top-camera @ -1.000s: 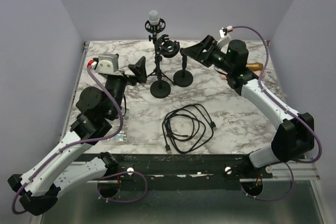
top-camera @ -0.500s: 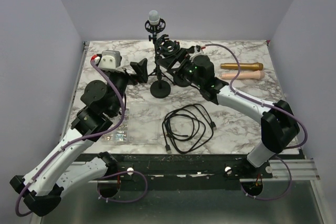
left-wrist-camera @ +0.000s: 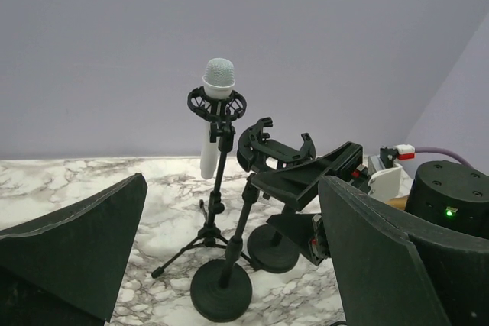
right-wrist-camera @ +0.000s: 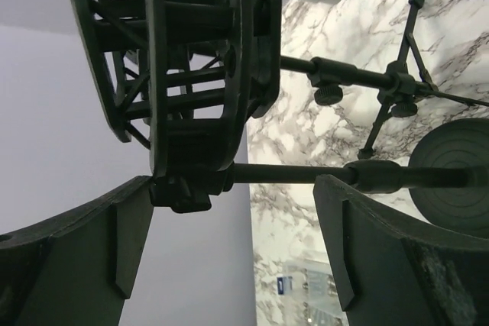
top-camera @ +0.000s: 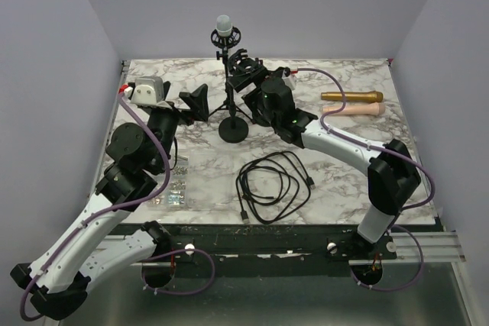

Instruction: Remove the microphone from the stand

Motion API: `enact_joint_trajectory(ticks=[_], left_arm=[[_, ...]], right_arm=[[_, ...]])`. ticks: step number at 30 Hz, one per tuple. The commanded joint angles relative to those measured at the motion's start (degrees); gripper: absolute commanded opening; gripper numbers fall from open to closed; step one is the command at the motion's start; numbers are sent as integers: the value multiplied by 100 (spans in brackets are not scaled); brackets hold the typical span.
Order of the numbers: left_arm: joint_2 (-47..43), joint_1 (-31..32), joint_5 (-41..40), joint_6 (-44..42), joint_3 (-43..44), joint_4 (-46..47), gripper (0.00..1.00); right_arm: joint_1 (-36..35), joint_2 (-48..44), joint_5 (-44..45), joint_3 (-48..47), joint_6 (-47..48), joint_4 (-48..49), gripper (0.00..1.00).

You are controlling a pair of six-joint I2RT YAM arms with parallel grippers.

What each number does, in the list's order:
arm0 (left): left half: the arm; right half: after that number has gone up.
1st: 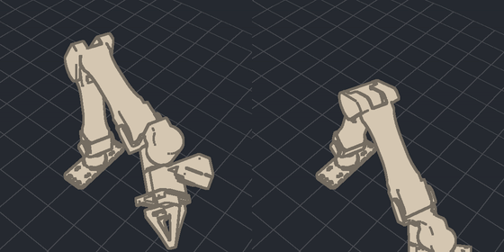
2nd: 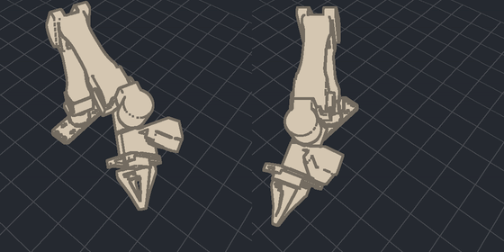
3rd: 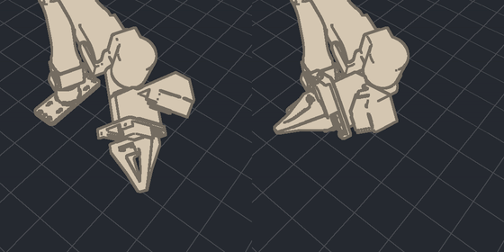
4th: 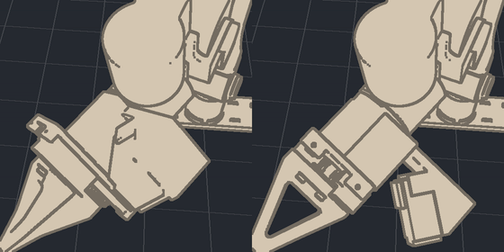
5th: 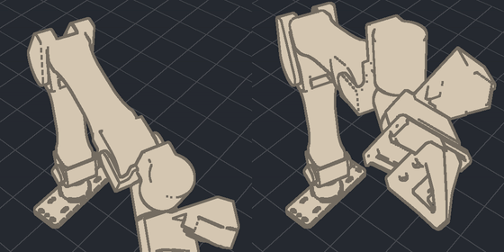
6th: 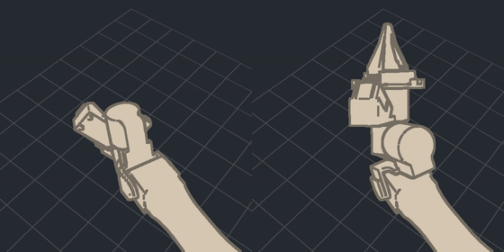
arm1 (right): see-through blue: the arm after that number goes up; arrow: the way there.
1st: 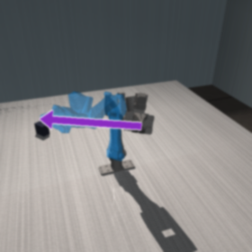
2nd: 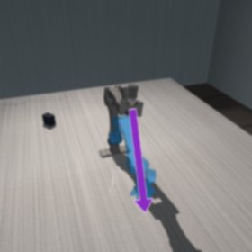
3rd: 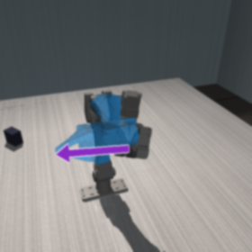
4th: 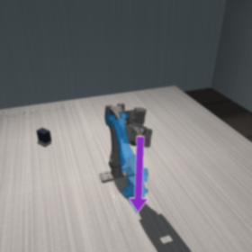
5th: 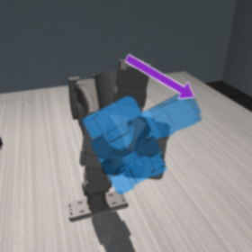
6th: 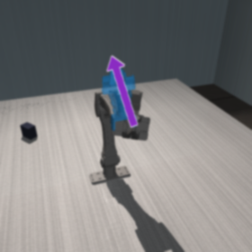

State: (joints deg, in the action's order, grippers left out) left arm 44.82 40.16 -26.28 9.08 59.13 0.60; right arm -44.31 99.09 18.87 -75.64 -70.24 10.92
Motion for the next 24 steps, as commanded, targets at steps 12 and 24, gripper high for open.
enact_joint_trajectory(ticks=[12, 24], left_arm=[[-217, -105, 90, 111, -17, 50, 99], [-245, -123, 105, 138, -16, 43, 99]], right_arm=[[-58, 519, 629, -703, -262, -390, 85], [-130, 508, 610, -258, -328, -465, 68]])
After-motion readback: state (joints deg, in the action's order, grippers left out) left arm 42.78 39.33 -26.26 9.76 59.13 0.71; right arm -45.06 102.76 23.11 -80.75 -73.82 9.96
